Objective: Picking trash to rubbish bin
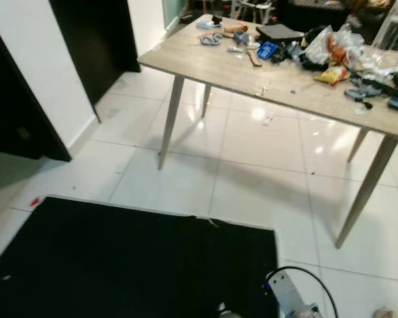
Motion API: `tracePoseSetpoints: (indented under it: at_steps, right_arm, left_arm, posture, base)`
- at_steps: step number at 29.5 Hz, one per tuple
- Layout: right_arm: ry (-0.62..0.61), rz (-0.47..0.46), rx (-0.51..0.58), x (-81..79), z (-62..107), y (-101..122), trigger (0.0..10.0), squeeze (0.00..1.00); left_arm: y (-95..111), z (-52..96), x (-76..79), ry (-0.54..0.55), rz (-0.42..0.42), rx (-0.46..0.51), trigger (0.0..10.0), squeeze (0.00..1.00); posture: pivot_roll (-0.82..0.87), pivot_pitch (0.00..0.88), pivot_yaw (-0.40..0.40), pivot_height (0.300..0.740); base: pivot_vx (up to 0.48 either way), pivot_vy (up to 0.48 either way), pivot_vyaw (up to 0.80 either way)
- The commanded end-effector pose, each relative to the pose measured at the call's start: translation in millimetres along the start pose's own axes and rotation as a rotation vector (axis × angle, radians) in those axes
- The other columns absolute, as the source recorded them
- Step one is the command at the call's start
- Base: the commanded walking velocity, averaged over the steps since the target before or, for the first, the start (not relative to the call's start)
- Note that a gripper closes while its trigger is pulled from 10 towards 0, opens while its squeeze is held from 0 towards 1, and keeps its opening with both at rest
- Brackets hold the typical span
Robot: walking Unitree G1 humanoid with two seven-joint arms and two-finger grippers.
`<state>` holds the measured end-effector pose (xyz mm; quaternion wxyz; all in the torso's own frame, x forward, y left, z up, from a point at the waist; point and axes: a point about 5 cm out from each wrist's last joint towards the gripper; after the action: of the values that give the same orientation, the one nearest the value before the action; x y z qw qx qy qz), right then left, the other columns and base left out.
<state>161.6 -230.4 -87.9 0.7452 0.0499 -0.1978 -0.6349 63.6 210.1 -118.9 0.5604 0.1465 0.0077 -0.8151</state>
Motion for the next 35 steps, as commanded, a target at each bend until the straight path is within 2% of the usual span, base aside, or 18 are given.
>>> tracePoseSetpoints:
  at_steps: [1, 2, 3, 6, 8, 9, 10, 12, 14, 17, 19, 21, 22, 24, 25, 28, 32, 35]
  right_arm:
    - [-0.008, -0.034, 0.017, 1.8, 0.1, 1, 10.0, 0.00]
    - [-0.011, -0.051, 0.031, 2.4, 0.2, 4, 10.0, 0.00]
    - [-0.011, -0.051, 0.031, 2.4, 0.2, 4, 10.0, 0.00]
    - [-0.017, -0.105, 0.088, 3.5, 0.7, 15, 10.0, 0.00]
    - [-0.016, -0.121, 0.114, 1.5, 1.1, 23, 10.0, 0.00]
    - [-0.016, -0.121, 0.114, 1.5, 1.1, 23, 10.0, 0.00]
    - [-0.009, -0.130, 0.125, -1.4, 1.2, 27, 10.0, 0.00]
    - [0.007, -0.141, 0.136, -6.0, 1.4, 31, 10.0, 0.00]
    - [0.033, -0.153, 0.155, -12.6, 2.1, 39, 10.0, 0.00]
    - [0.103, -0.153, 0.176, -24.6, 3.3, 48, 10.0, 0.00]
    - [0.119, -0.143, 0.183, -28.5, 3.7, 50, 10.0, 0.00]
    - [0.157, -0.121, 0.203, -38.4, 5.3, 58, 10.0, 0.00]
    - [0.157, -0.121, 0.203, -38.4, 5.3, 58, 10.0, 0.00]
    - [0.194, -0.110, 0.216, -47.3, 6.7, 63, 10.0, 0.00]
    - [0.194, -0.110, 0.216, -47.3, 6.7, 63, 10.0, 0.00]
    - [0.249, -0.063, 0.214, -61.0, 7.9, 61, 10.0, 0.00]
    - [0.300, -0.021, 0.218, -74.6, 9.7, 60, 10.0, 0.00]
    - [0.320, 0.062, 0.205, -81.2, 10.1, 55, 10.0, 0.00]
  left_arm:
    - [68, 2.5, -32.5, 0.137, 0.121, 0.266, 10.0, 0.00]
    - [74, 4.2, -46.0, 0.188, 0.158, 0.293, 10.0, 0.00]
    - [74, 4.2, -46.0, 0.188, 0.158, 0.293, 10.0, 0.00]
    - [90, 18.2, -111.0, 0.443, 0.358, 0.382, 10.0, 0.00]
    - [94, 28.9, -144.0, 0.558, 0.466, 0.420, 10.0, 0.00]
    - [94, 28.9, -144.0, 0.558, 0.466, 0.420, 10.0, 0.00]
    - [106, 37.1, -160.1, 0.545, 0.593, 0.516, 10.0, 0.00]
    - [128, 44.7, -164.9, 0.440, 0.685, 0.669, 10.0, 0.00]
    - [168, 57.1, -155.1, 0.282, 0.594, 0.880, 10.0, 0.00]
    - [210, 71.6, -123.0, -0.043, 0.538, 1.114, 10.0, 0.00]
    - [218, 75.9, -114.5, -0.121, 0.511, 1.166, 10.0, 0.00]
    - [238, 89.1, -81.9, -0.341, 0.393, 1.284, 10.0, 0.00]
    - [238, 89.1, -81.9, -0.341, 0.393, 1.284, 10.0, 0.00]
    - [250, 103.4, -54.8, -0.491, 0.301, 1.369, 10.0, 0.00]
    - [250, 103.4, -54.8, -0.491, 0.301, 1.369, 10.0, 0.00]
    - [263, 127.1, -34.8, -0.571, 0.270, 1.488, 10.0, 0.00]
    - [267, 145.8, -32.4, -0.613, 0.315, 1.588, 10.0, 0.00]
    - [265, 155.2, -31.9, -0.628, 0.292, 1.638, 10.0, 0.00]
  posture:
    - [0.05, 0.041, -0.026, 0.740]
    - [0.04, 0.042, -0.025, 0.740]
    - [0.04, 0.042, -0.025, 0.740]
    - [0.03, 0.040, -0.017, 0.740]
    - [0.04, 0.035, -0.013, 0.740]
    - [0.04, 0.035, -0.013, 0.740]
    - [0.04, 0.029, -0.009, 0.740]
    - [0.04, 0.023, -0.007, 0.740]
    - [0.04, 0.014, -0.006, 0.740]
    - [0.05, 0.012, -0.001, 0.740]
    - [0.05, 0.013, 0.002, 0.740]
    - [0.04, 0.030, 0.017, 0.740]
    - [0.04, 0.030, 0.017, 0.740]
    - [0.05, 0.033, 0.021, 0.740]
    - [0.05, 0.033, 0.021, 0.740]
    - [0.05, 0.037, 0.029, 0.740]
    - [0.07, 0.061, 0.022, 0.740]
    - [0.07, 0.073, 0.018, 0.740]
  base:
    - [0.000, 0.000, -0.77]
    - [0.000, 0.000, -0.77]
    - [0.000, 0.000, -0.77]
    - [0.000, 0.000, -0.77]
    - [0.000, 0.000, -0.77]
    - [0.000, 0.000, -0.77]
    - [0.000, 0.000, -0.77]
    - [0.000, 0.000, -0.77]
    - [0.000, 0.000, -0.77]
    - [0.000, 0.000, -0.71]
    - [0.000, 0.000, 0.00]
    - [0.000, 0.000, 0.00]
    - [0.000, 0.000, 0.00]
    - [0.000, 0.000, 0.00]
    - [0.000, 0.000, 0.00]
    - [0.000, 0.000, 0.00]
    - [0.294, 0.000, 0.00]
    - [0.480, 0.000, 0.00]
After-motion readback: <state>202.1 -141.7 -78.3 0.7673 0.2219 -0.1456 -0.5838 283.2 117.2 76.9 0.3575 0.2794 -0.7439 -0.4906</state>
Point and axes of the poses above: a point about 5 cm out from each wrist's last joint towards the gripper, its own z axis pointing back from the gripper into the wrist, its own y axis along the axis of the wrist's last joint, x = y × z, and after that the axes turned 11 degrees about -z, right-handed
